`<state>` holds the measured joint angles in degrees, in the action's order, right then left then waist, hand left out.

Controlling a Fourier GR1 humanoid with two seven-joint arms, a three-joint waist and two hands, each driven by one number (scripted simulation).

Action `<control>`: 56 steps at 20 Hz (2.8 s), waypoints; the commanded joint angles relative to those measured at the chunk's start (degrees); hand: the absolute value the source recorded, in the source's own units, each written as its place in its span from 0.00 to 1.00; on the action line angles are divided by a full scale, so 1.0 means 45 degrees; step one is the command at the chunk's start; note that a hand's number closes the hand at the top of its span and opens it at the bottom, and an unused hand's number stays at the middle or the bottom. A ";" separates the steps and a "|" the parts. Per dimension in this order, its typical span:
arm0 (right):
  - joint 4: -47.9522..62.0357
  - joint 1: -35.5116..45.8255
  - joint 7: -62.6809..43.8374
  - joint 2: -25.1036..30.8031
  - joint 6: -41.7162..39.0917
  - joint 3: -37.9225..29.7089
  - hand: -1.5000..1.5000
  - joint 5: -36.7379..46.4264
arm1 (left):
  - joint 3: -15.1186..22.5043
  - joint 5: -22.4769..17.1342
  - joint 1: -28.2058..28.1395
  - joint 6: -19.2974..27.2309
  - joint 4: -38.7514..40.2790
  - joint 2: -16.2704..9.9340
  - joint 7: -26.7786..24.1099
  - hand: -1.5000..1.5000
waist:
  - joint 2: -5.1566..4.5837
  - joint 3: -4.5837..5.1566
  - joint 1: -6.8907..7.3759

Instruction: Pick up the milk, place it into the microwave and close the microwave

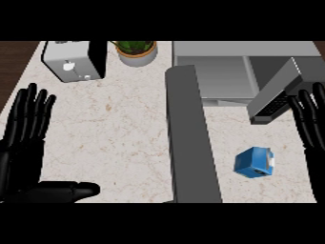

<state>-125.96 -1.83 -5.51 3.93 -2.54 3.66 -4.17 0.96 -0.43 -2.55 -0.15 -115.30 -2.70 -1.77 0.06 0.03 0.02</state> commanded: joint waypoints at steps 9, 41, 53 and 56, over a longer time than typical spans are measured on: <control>0.1537 -0.0951 0.1210 0.0067 -0.0764 -0.0862 0.00 -0.0158 | 0.1351 0.0515 -0.2078 0.0607 -0.1700 0.0583 0.0390 0.00 | -0.0004 -0.0009 0.0019; 1.3538 -0.0167 1.0074 0.0671 -0.2539 -0.3118 0.00 0.0847 | 0.2344 0.0486 -0.4463 0.0072 -0.3036 0.0427 -0.0376 0.00 | -0.0017 -0.0012 0.0078; 1.8779 0.1902 1.3423 0.0940 -0.1722 -0.3459 0.00 0.1702 | 0.2415 0.0604 -0.4373 0.0250 -0.4435 0.0187 0.1031 0.00 | -0.0011 -0.0011 0.0066; 2.0948 0.2337 1.5277 0.1574 -0.2242 -0.3734 0.00 0.1923 | 0.3473 0.1273 -0.5076 0.0571 -0.3715 0.0585 -0.0380 0.00 | -0.0020 -0.0018 0.0114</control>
<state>-38.29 7.85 54.81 9.57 -11.06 -12.85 3.45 13.20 3.21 -23.85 1.20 -133.07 -1.14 -0.89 -0.04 -0.05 0.55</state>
